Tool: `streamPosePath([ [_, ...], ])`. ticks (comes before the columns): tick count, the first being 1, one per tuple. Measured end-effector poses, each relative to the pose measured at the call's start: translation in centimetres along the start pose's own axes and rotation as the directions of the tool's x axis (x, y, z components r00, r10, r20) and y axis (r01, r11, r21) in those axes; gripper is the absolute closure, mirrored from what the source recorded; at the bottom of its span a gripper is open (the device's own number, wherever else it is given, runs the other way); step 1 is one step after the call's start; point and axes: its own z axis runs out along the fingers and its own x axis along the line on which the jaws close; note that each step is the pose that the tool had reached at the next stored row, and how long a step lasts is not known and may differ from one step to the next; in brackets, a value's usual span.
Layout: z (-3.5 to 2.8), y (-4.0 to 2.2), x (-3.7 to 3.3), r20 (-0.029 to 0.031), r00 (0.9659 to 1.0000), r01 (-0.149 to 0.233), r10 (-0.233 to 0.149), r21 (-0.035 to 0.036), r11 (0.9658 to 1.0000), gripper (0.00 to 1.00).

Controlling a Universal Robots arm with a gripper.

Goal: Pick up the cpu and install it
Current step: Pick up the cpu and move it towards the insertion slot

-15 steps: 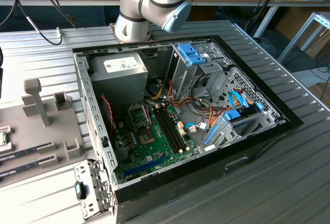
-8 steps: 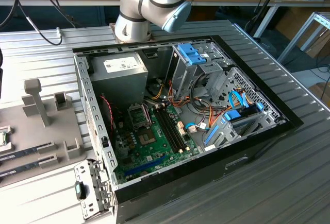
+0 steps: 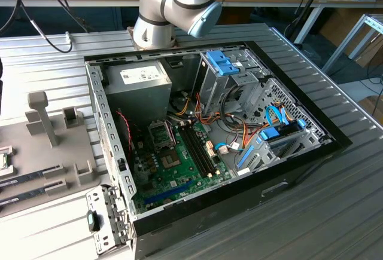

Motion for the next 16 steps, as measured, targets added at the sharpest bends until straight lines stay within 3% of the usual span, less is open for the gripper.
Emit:
streamPosePath([
  [16,0.26,-0.03,0.20,0.0000,1.0000,0.000,0.000,0.0000,1.0000,0.52],
])
